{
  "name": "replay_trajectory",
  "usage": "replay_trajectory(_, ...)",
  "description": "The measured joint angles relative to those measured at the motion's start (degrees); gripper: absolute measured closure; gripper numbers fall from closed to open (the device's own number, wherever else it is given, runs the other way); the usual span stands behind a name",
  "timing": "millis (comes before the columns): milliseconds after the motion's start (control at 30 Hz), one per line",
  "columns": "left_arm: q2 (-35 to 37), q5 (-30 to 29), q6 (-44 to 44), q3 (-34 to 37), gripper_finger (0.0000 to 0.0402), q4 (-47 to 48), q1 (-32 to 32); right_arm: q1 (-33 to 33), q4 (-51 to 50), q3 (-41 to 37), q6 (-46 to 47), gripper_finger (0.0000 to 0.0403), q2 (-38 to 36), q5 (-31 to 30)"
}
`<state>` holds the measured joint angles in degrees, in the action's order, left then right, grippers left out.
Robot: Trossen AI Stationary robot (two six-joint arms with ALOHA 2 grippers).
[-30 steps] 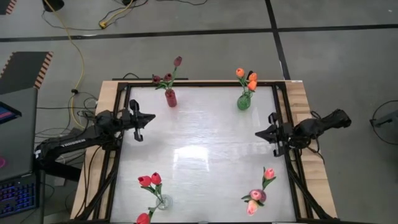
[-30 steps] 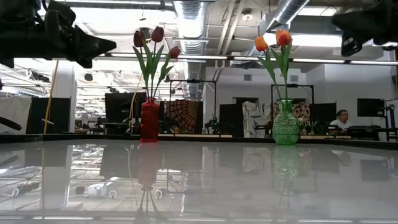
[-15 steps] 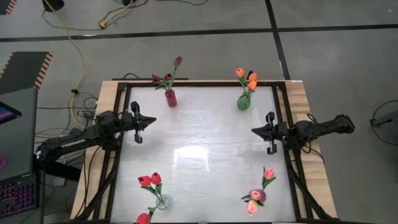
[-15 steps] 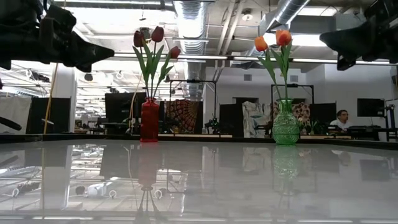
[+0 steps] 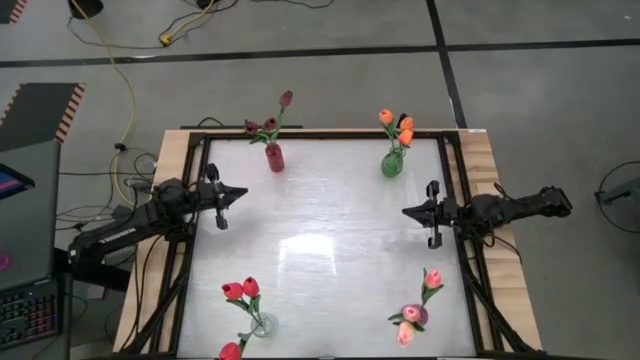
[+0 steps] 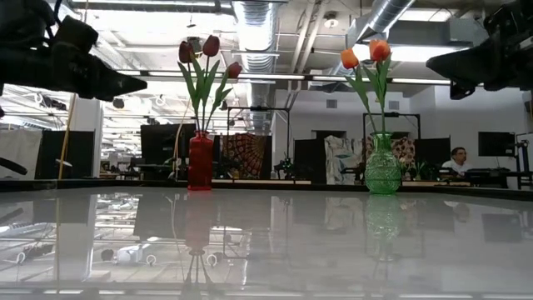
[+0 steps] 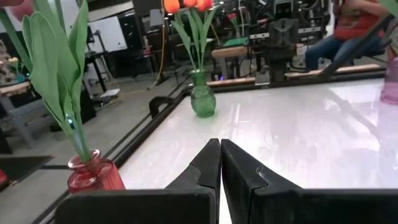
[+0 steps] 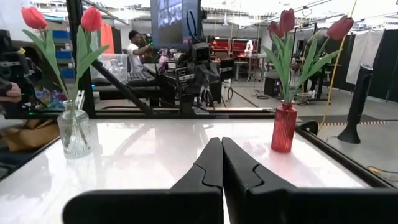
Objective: Sort flowers into vase by color
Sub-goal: Return to Home Position
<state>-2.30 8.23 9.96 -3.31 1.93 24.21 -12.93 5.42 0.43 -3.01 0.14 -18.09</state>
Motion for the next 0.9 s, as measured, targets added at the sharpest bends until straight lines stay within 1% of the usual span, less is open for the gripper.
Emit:
replay_trajectory(67, 2.33, 0.99, 0.44, 0.0, 0.0401, 2.37, 0.79, 0.0, -0.14, -0.02, 0.0, 0.0381, 0.0, 0.0)
replay_trajectory(200, 1.79, 2.26, 0.53, -0.02, 0.0401, 3.74, 2.0, -0.02, -0.49, -0.02, 0.02, 0.0381, 0.04, 0.02)
replay_trajectory(400, 2.01, 2.22, 0.69, -0.04, 0.0401, 3.85, 2.69, -0.04, -1.18, -0.07, -0.02, 0.0372, 0.2, -0.11)
replay_trajectory(467, 1.97, 0.8, -1.14, -0.04, 0.0401, 3.97, 2.69, -0.04, -1.21, -0.07, -0.04, 0.0366, 0.22, -0.15)
replay_trajectory(567, 1.98, -1.69, -6.44, -0.05, 0.0401, 4.34, 2.69, -0.04, -1.35, -0.07, -0.02, 0.0361, 0.22, -0.15)
replay_trajectory(667, 1.98, -5.54, -10.67, -0.07, 0.0401, 4.87, 2.69, -0.04, -1.44, -0.07, -0.02, 0.036, 0.22, -0.15)
replay_trajectory(800, 1.98, -10.46, -11.66, -0.07, 0.0401, 5.02, 2.69, -0.04, -1.6, -0.09, -0.01, 0.0361, 0.22, -0.15)
replay_trajectory(900, 1.98, -11.79, -11.72, -0.07, 0.0401, 4.86, 2.69, -0.04, -1.7, -0.09, 0.0, 0.0361, 0.22, -0.15)
